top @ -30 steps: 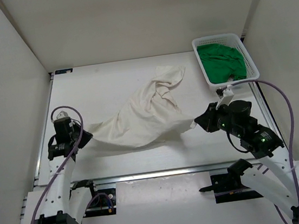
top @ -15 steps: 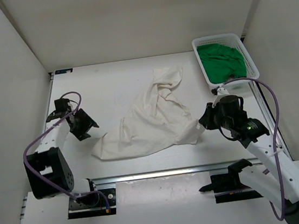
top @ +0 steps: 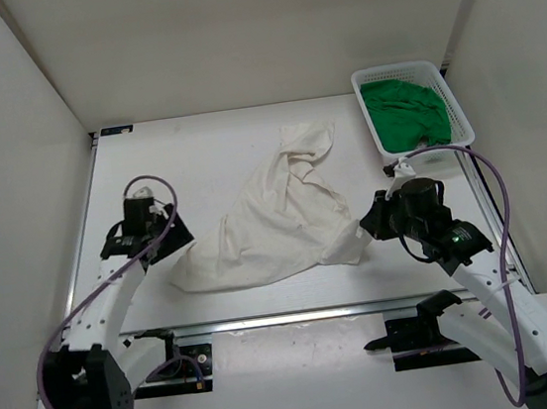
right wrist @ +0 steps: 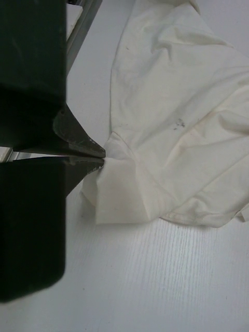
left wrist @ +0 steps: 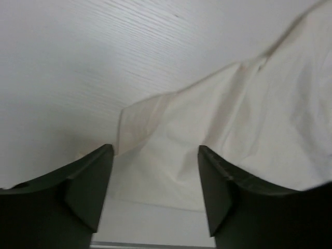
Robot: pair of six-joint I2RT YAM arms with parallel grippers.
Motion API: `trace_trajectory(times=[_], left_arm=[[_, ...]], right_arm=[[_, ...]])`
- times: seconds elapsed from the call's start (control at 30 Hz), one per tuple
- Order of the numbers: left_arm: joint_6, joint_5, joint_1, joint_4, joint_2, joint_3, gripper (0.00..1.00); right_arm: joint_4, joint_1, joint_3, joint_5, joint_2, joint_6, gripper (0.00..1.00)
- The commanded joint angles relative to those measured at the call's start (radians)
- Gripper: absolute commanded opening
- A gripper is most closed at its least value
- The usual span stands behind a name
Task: Fold and stack the t-shirts
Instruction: Flatten out the tshirt
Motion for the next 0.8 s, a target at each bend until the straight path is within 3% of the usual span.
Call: trace_trajectory(times=[0.0, 0.2, 0.4, 0.5, 0.57, 0.63, 0.77], left_arm=[[0.054, -0.103, -0.141, -0.012, 0.107, 0.036, 0.82], [0.049, -0.242, -0.16, 0.002, 0.137, 0.014, 0.81], [0.084, -0.182, -0.145, 0.029, 0.215, -0.013, 0.76], [0.093, -0.104, -0.119, 0.054, 0.302, -0.013, 0.44], [0.098, -0.083, -0.111, 0.049, 0.335, -0.004, 0.15], [0.1, -0.069, -0.101, 0.06, 0.315, -0.01, 0.0], [0.066, 0.06, -0.041, 0.066, 0.185, 0.046, 0.0]], right_arm=[[0.038, 0.004, 0.008, -0.013, -0.005, -0.008, 0.01], [0.006, -0.001, 0.037, -0.002, -0.025, -0.006, 0.0], [0.009, 0.016, 0.045, -0.017, -0.036, 0.029, 0.0], [0.006, 0.039, 0.045, 0.002, -0.037, 0.032, 0.0], [0.002, 0.065, 0.051, 0.029, -0.042, 0.049, 0.0], [-0.008, 0.067, 0.069, 0.044, -0.04, 0.04, 0.0], [-0.058, 0.039, 0.181, 0.061, -0.016, 0.001, 0.0]])
